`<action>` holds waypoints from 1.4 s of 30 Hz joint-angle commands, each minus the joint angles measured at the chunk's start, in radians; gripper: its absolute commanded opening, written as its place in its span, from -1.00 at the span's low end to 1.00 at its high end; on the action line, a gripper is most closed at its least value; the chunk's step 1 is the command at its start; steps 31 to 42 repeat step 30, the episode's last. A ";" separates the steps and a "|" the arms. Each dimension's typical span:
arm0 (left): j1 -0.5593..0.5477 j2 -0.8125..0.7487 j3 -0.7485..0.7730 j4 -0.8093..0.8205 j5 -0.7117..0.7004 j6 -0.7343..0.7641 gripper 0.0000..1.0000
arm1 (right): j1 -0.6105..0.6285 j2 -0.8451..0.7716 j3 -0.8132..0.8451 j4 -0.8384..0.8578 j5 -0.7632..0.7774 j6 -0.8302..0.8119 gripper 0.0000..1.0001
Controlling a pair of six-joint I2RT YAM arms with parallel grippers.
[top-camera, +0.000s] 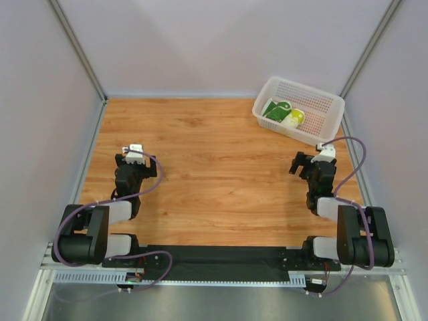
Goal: Roll the towels
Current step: Place the rolled towel into the container
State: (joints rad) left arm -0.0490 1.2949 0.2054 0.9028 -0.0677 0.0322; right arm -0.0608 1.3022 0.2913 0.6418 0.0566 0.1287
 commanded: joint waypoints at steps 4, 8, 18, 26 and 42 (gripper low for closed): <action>0.006 -0.003 0.003 0.064 0.023 0.003 0.99 | 0.049 0.048 -0.046 0.291 -0.014 -0.089 1.00; 0.006 -0.005 0.002 0.062 0.023 0.003 0.99 | 0.050 0.043 -0.047 0.279 -0.009 -0.090 1.00; 0.006 -0.005 0.002 0.062 0.023 0.003 0.99 | 0.053 0.040 -0.047 0.279 -0.001 -0.093 1.00; 0.006 -0.003 0.006 0.057 0.026 0.003 0.99 | 0.053 0.043 -0.044 0.275 0.000 -0.093 1.00; 0.006 -0.005 0.003 0.064 0.025 0.003 0.99 | 0.053 0.042 -0.047 0.277 0.002 -0.092 1.00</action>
